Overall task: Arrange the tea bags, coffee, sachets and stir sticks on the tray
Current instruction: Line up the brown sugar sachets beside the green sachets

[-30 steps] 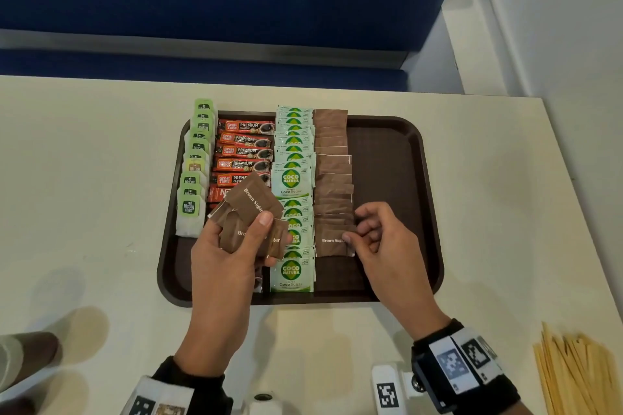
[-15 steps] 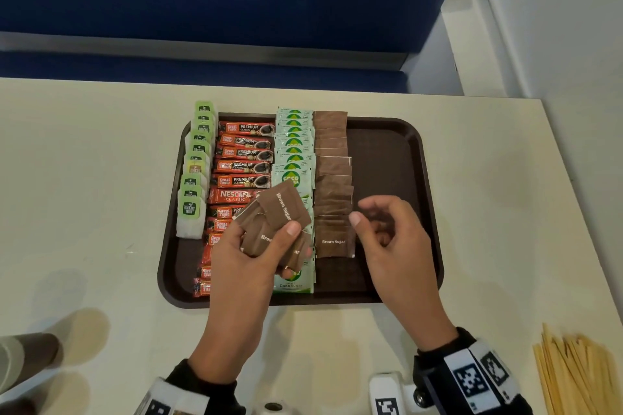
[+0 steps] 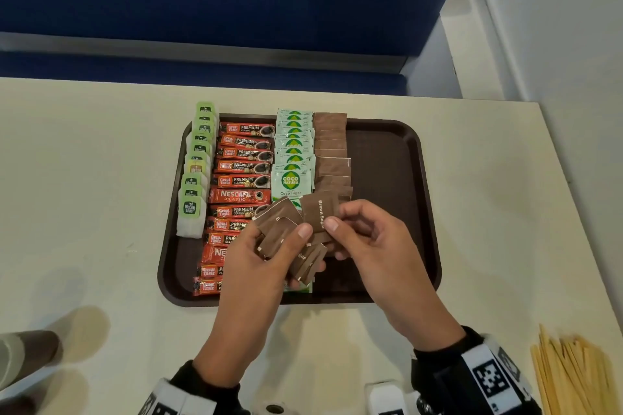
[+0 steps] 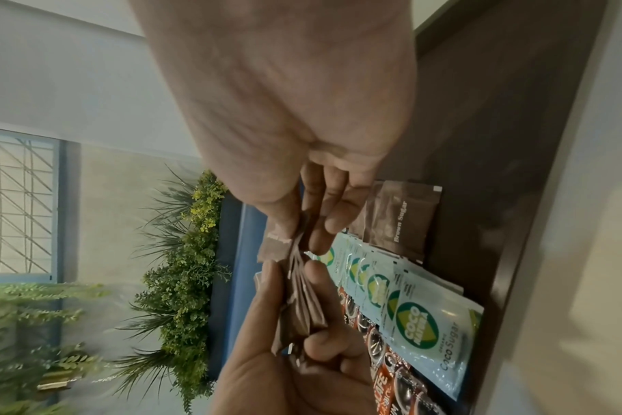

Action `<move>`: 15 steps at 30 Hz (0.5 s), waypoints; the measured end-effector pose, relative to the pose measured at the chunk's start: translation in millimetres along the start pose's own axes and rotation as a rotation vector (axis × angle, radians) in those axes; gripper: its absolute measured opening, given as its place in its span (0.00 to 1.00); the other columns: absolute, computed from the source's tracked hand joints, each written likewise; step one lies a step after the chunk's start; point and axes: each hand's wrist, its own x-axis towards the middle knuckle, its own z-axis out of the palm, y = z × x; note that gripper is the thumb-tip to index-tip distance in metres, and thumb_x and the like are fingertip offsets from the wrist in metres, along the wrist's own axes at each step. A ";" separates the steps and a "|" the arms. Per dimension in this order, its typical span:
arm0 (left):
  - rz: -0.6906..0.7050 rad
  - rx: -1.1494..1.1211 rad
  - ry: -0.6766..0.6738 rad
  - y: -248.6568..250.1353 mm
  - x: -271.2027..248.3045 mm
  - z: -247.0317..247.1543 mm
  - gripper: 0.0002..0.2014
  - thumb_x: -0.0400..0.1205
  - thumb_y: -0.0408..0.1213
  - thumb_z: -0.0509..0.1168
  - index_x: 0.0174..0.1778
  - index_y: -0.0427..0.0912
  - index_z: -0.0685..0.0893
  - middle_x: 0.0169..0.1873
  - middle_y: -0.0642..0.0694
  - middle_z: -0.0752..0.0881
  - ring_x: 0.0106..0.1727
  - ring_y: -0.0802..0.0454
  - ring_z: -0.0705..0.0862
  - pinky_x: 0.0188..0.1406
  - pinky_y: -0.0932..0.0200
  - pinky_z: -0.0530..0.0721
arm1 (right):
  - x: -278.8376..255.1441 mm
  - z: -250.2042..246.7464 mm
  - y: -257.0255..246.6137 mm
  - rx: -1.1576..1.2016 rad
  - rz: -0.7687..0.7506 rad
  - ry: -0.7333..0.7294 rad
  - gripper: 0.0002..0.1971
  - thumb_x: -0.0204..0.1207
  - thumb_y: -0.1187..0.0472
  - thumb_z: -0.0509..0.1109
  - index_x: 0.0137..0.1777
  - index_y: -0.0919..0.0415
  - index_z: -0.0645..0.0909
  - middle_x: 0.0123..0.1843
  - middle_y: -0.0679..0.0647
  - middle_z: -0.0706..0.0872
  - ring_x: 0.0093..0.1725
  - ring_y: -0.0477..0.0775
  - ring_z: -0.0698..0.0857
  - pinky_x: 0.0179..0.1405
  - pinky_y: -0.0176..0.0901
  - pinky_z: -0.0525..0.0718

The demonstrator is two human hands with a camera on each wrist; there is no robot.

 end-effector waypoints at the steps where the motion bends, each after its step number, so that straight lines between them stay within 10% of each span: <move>1: 0.000 -0.004 0.000 0.4 -0.2 0.1 0.14 0.85 0.37 0.75 0.66 0.49 0.89 0.50 0.49 0.98 0.46 0.45 0.98 0.44 0.51 0.98 | -0.2 -0.5 0.0 0.004 0.006 0.004 0.06 0.87 0.60 0.75 0.60 0.59 0.89 0.50 0.53 0.96 0.46 0.49 0.95 0.45 0.37 0.90; 15: 0.077 0.120 0.079 6.9 9.1 -6.3 0.14 0.82 0.36 0.80 0.62 0.51 0.91 0.50 0.53 0.98 0.52 0.52 0.97 0.43 0.59 0.95 | -3.6 -10.0 -7.4 -0.174 -0.130 0.009 0.09 0.89 0.61 0.72 0.61 0.48 0.91 0.51 0.41 0.93 0.52 0.44 0.91 0.45 0.32 0.88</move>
